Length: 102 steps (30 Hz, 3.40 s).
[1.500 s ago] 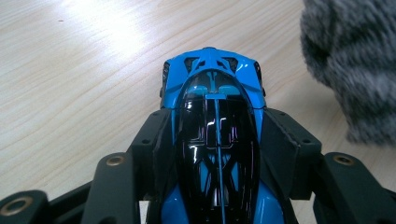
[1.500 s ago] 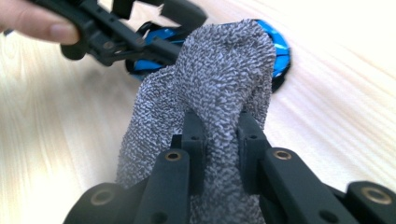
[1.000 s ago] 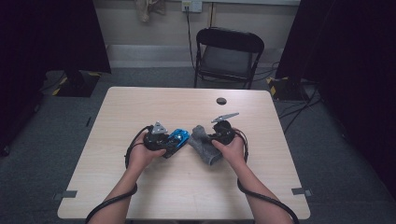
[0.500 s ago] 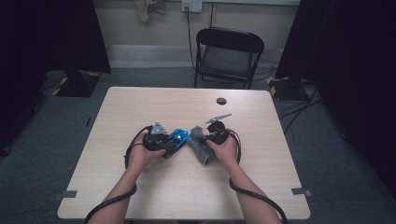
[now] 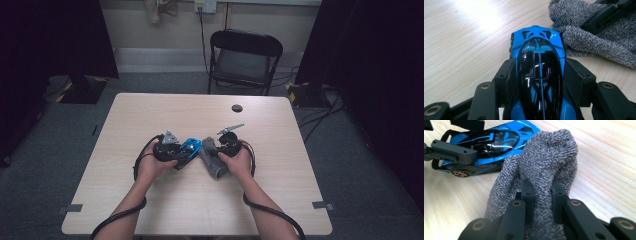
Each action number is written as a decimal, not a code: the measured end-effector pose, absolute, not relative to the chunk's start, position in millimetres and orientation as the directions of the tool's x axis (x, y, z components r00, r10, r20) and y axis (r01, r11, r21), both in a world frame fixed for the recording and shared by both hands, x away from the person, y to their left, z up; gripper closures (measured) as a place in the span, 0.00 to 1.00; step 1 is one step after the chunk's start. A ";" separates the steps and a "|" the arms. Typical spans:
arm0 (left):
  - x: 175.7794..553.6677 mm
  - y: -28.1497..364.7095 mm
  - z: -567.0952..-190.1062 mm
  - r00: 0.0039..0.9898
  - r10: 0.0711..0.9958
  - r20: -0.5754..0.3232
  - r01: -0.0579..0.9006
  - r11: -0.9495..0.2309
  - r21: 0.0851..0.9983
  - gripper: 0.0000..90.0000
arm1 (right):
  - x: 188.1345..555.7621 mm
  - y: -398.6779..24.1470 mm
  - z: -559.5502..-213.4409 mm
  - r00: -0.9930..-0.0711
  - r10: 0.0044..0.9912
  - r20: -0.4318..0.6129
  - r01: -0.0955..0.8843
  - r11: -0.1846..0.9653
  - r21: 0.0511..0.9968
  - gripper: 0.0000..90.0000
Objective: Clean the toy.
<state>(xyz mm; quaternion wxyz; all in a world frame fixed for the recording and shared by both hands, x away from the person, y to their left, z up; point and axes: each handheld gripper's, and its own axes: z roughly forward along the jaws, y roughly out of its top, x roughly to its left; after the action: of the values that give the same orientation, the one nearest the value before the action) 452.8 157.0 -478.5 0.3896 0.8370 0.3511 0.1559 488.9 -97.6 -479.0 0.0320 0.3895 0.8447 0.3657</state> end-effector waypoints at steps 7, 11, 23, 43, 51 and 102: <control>452.7 157.6 -478.4 0.706 0.709 -0.009 0.465 -0.453 0.761 0.50 | 485.8 -94.1 -479.0 -0.711 0.662 0.235 0.625 0.443 0.643 0.86; 452.8 157.6 -478.5 0.705 0.709 -0.010 0.465 -0.451 0.762 0.50 | 482.9 -92.5 -479.2 -0.718 0.655 0.235 0.619 0.447 0.646 0.86; 452.7 157.4 -478.6 0.703 0.711 -0.011 0.466 -0.449 0.762 0.50 | 472.7 -84.1 -479.9 -0.749 0.612 0.255 0.603 0.469 0.646 0.86; 453.0 156.7 -478.8 0.700 0.714 -0.014 0.468 -0.445 0.764 0.50 | 459.7 -71.2 -480.7 -0.777 0.572 0.261 0.581 0.494 0.647 0.86; 452.7 157.2 -479.1 0.701 0.713 -0.013 0.467 -0.445 0.765 0.50 | 454.6 -65.1 -481.4 -0.789 0.553 0.266 0.571 0.502 0.650 0.86; 452.3 155.6 -478.5 0.695 0.719 -0.012 0.473 -0.444 0.762 0.50 | 428.2 -38.5 -483.4 -0.853 0.430 0.298 0.511 0.564 0.649 0.86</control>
<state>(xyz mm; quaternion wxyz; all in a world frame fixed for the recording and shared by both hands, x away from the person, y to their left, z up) 452.3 155.6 -478.5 0.3884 0.8346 0.3569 0.1587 428.2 -38.5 -483.4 -0.0529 0.2663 0.8828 0.3834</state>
